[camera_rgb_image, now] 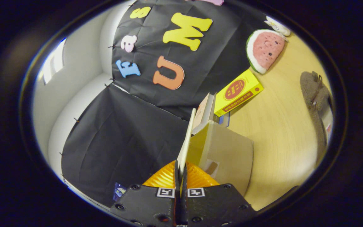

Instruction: Open the storage box then place both shoes into the box .Put the left shoe in first, then the right shoe, with the right side of both shoes facing outward in a uniform manner.

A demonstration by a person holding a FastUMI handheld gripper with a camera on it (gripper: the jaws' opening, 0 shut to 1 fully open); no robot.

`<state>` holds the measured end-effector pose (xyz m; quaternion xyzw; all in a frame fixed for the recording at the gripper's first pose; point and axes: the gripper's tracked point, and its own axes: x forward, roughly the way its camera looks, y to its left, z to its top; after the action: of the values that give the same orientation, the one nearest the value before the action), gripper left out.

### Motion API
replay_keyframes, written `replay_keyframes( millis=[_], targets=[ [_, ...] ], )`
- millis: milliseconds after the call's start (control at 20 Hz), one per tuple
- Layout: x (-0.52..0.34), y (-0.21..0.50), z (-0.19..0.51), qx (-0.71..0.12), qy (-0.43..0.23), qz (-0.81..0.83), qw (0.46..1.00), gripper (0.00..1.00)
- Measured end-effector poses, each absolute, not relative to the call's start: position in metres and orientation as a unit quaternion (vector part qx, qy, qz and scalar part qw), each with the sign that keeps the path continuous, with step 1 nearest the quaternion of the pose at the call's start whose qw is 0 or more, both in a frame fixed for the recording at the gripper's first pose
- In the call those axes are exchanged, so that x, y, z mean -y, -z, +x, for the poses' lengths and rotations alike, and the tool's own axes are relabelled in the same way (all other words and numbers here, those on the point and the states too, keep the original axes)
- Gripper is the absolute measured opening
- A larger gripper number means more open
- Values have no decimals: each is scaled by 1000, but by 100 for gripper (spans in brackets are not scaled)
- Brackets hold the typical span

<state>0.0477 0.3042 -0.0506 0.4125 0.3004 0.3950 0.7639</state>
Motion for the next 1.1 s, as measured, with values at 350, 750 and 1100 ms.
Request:
replay_keyframes(
  millis=[350, 750, 1100],
  targets=[
    [-351, -30, 41, -267, -424, 351, 791, 0],
    [-467, -89, 7, -242, -447, 215, 834, 0],
    [-548, -88, -2, -225, -454, 171, 845, 16]
  ],
)
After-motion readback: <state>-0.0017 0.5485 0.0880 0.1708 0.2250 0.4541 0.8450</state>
